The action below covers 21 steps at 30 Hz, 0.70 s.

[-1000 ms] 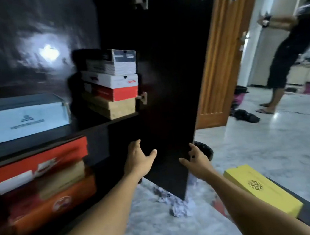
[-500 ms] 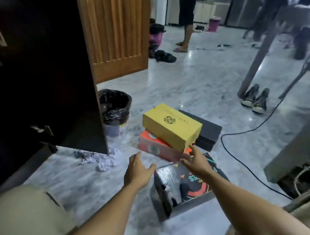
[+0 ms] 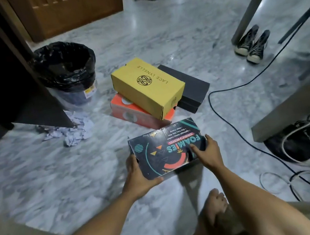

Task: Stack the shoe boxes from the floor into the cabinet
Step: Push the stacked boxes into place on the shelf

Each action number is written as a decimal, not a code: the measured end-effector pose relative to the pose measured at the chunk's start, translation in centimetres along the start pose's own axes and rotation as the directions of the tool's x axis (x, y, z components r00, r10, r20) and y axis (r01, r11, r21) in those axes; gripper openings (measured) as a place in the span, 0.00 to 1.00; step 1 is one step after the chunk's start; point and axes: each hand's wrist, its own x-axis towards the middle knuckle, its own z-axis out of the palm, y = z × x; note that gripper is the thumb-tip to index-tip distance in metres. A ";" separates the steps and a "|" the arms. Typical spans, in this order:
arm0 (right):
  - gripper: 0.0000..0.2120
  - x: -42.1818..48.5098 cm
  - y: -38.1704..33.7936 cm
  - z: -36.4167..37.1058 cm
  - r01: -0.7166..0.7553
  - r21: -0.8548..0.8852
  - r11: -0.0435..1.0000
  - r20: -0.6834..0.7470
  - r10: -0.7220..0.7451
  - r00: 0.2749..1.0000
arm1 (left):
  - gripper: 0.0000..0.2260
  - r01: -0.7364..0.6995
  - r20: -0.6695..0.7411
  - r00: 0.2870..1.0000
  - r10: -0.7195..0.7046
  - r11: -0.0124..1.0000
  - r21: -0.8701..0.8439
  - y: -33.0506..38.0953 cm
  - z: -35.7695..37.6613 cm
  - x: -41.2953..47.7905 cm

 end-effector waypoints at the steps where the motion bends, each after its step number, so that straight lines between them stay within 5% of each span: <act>1: 0.42 -0.2 0.5 0.3 -0.019 -0.010 1.000 0.002 0.019 1.000 | 0.59 -0.008 0.000 1.000 0.008 1.000 0.016 0.1 -0.1 0.1; 7: 0.57 -3.1 2.3 3.2 -0.010 0.139 0.990 0.085 -0.002 0.996 | 0.72 0.040 -0.053 0.998 -0.035 0.995 0.094 -3.1 -3.3 1.8; 11: 0.52 -4.3 2.9 5.6 0.109 0.185 0.977 0.127 -0.134 0.983 | 0.71 0.019 -0.041 0.999 -0.014 0.992 0.125 -4.4 -5.3 2.7; 15: 0.61 -4.1 4.2 6.6 0.183 0.165 0.969 0.156 -0.209 0.965 | 0.70 0.020 -0.044 0.999 -0.016 0.994 0.105 -5.8 -5.3 2.8; 21: 0.63 -4.3 4.2 7.4 0.199 0.223 0.954 0.143 -0.234 0.962 | 0.70 0.032 -0.046 0.999 -0.029 0.997 0.073 -6.4 -5.5 3.0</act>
